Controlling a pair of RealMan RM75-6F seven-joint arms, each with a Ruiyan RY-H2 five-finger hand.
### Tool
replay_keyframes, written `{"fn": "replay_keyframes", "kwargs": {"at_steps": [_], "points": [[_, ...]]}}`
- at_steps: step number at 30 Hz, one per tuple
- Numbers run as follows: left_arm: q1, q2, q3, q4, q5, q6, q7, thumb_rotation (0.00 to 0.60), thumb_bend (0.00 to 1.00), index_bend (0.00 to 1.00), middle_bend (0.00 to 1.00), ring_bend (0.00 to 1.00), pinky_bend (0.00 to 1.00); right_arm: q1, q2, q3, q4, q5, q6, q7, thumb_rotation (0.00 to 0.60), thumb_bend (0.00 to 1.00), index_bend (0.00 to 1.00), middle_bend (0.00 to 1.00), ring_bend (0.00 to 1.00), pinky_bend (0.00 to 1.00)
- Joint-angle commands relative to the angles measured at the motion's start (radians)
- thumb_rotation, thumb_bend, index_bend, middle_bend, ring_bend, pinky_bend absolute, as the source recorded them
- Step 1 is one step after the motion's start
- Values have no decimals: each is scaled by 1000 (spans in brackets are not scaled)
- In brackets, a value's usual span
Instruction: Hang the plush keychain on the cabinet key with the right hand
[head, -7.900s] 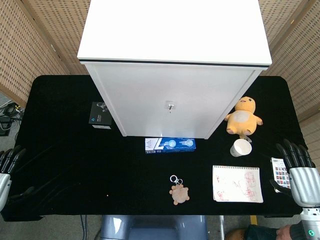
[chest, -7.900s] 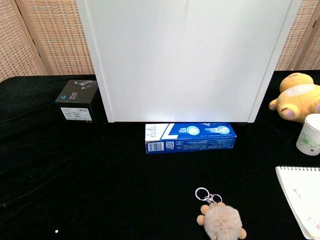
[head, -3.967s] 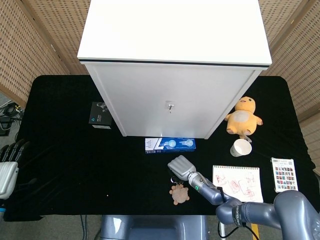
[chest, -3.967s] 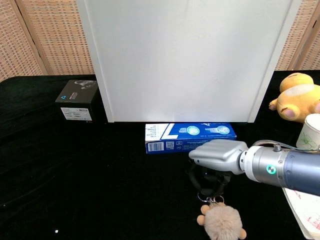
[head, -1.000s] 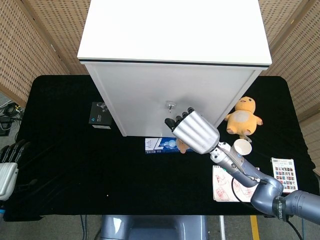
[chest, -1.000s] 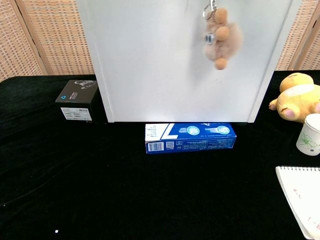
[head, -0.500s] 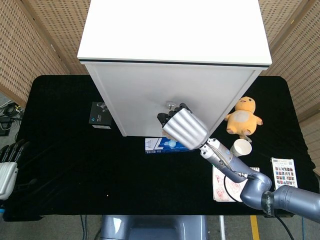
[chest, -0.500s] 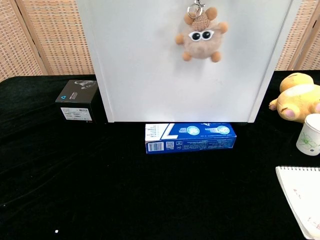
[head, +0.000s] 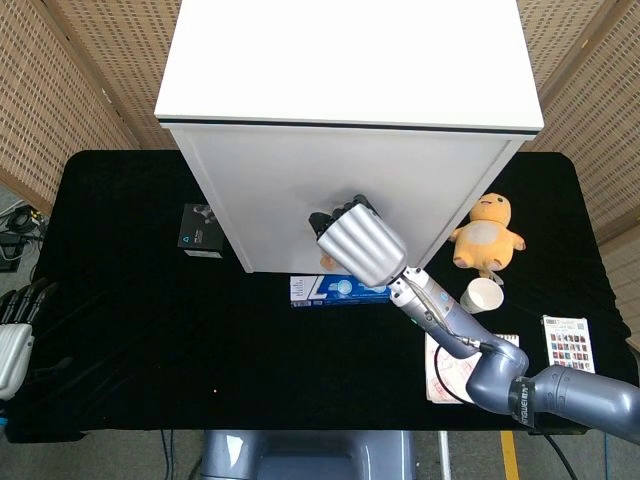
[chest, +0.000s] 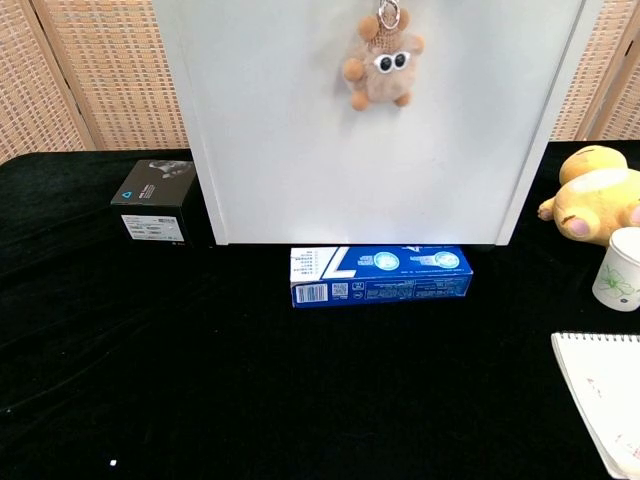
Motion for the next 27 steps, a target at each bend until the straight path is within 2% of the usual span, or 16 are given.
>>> {"fn": "replay_keyframes", "kwargs": {"at_steps": [1,14,16,23,27], "points": [[1,1,1,-1,3,1,-2,600,0,0,0,0,0,6,-6,0,-6,11,-2,-11,600,616,718,969,980,1000],[3,4,0,0,4,5,-8,600,0,0,0,0,0,23,-15,-9,-3,28,3,-36,600,603,704,969,980,1000],[3,5,0,0,4,5,-9,600,0,0,0,0,0,24,-16,-10,-3,31,6,-37,600,580,683,968,980,1000],[4,6,1,0,6,7,-11,600,0,0,0,0,0,23,-13,-8,-8,38,26,-46,600,408,635,968,980,1000],[4,6,1,0,7,7,-10,600,0,0,0,0,0,21,-4,-11,-18,34,33,-46,600,397,634,969,980,1000]]}}
